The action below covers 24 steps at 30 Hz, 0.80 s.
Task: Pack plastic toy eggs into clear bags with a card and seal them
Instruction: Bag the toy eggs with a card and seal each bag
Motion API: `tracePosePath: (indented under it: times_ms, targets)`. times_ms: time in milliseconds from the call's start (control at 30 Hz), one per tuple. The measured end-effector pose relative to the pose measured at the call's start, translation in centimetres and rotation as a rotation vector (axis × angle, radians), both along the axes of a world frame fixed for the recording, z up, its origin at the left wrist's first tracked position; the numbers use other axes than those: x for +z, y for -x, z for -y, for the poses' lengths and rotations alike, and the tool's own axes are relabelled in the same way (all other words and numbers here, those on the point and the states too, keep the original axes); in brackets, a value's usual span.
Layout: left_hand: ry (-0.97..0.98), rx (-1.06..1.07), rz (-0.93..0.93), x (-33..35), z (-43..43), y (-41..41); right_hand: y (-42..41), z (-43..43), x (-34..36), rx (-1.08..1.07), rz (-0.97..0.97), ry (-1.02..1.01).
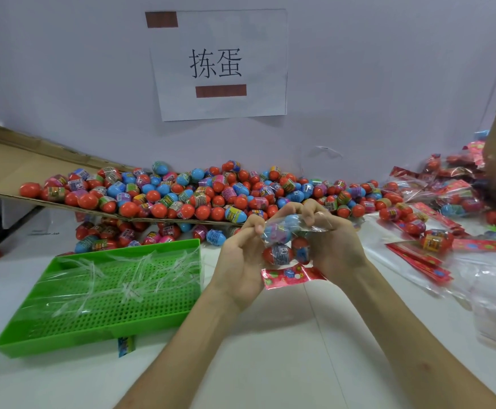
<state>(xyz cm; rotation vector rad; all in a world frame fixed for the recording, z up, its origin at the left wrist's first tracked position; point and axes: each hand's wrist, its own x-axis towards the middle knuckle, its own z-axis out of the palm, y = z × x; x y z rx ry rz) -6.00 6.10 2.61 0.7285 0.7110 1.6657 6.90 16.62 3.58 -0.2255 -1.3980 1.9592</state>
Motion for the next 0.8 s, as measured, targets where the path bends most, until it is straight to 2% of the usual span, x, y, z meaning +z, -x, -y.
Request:
tracePosePath:
  times_ms: [67,167,300,633,733,800]
  targets:
    - [0.043,0.025,0.004,-0.01,-0.10,0.07,-0.05,-0.04,0.12,0.014,0.007,0.012]
    - [0.119,-0.014,0.124,0.04,-0.24,0.32,-0.22,-0.10,0.49,0.049,-0.005,0.047]
    - [0.146,-0.027,0.173,0.10,-0.31,0.23,-0.22,0.04,0.75,0.011,0.041,-0.008]
    - [0.077,-0.059,0.315,0.40,-0.38,-0.50,-0.20,0.21,0.78,0.032,-0.004,0.007]
    - [0.098,0.032,0.219,0.65,-0.23,-0.24,-0.15,-0.04,0.63,0.043,0.022,0.005]
    - [0.054,-0.044,0.184,0.85,-0.12,-0.22,-0.15,-0.21,0.46,0.085,-0.002,0.035]
